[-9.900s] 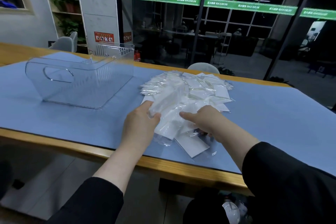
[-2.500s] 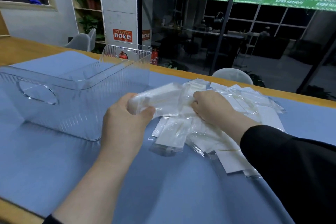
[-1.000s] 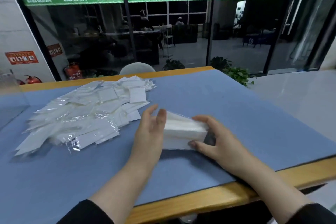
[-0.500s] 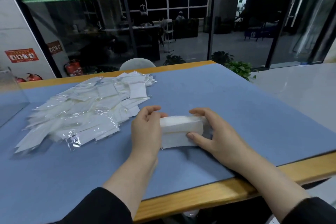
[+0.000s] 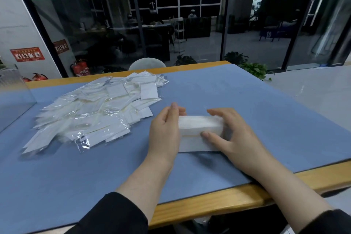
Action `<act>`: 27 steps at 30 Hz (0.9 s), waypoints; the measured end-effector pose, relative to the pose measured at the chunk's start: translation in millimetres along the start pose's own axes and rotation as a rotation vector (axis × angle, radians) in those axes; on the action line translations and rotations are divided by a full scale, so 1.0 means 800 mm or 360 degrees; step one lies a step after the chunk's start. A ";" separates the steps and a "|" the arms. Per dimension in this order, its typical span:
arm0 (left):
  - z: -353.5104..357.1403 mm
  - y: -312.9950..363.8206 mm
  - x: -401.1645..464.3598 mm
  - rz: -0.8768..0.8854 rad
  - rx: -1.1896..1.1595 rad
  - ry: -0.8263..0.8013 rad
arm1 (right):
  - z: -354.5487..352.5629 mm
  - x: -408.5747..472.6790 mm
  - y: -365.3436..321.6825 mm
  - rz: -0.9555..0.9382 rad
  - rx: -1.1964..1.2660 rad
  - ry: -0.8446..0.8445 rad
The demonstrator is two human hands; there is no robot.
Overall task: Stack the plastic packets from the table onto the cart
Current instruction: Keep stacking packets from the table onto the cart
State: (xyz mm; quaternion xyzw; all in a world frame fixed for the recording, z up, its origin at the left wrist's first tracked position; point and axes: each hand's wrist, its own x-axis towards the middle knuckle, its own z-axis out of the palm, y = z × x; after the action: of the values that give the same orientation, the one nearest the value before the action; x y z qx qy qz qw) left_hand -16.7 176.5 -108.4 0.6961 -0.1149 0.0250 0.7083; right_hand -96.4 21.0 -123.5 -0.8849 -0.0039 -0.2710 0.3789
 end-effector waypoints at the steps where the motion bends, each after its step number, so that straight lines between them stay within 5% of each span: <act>1: -0.001 -0.001 0.000 -0.0011 0.0004 -0.0036 | 0.000 0.000 0.000 0.0003 -0.0074 -0.0006; 6: -0.001 -0.007 0.000 0.0100 0.0209 -0.0105 | -0.003 -0.004 0.000 0.0015 -0.0147 0.0007; 15: -0.004 0.002 -0.008 0.0042 -0.0164 -0.0291 | -0.011 -0.004 -0.004 0.0087 -0.0048 -0.0001; 21: -0.012 -0.005 -0.005 0.0127 0.0319 -0.0841 | -0.065 -0.032 -0.016 0.0150 0.0047 0.0120; 27: 0.056 0.037 -0.036 0.0330 0.0387 -0.1095 | -0.144 -0.089 -0.026 0.0348 0.0026 0.0227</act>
State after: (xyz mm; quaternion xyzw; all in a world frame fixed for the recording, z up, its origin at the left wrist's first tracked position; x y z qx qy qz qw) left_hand -56.3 136.4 -84.7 0.7275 -0.4121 -0.1250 0.5342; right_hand -216.4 -27.5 -78.4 -0.8554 0.1174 -0.2901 0.4128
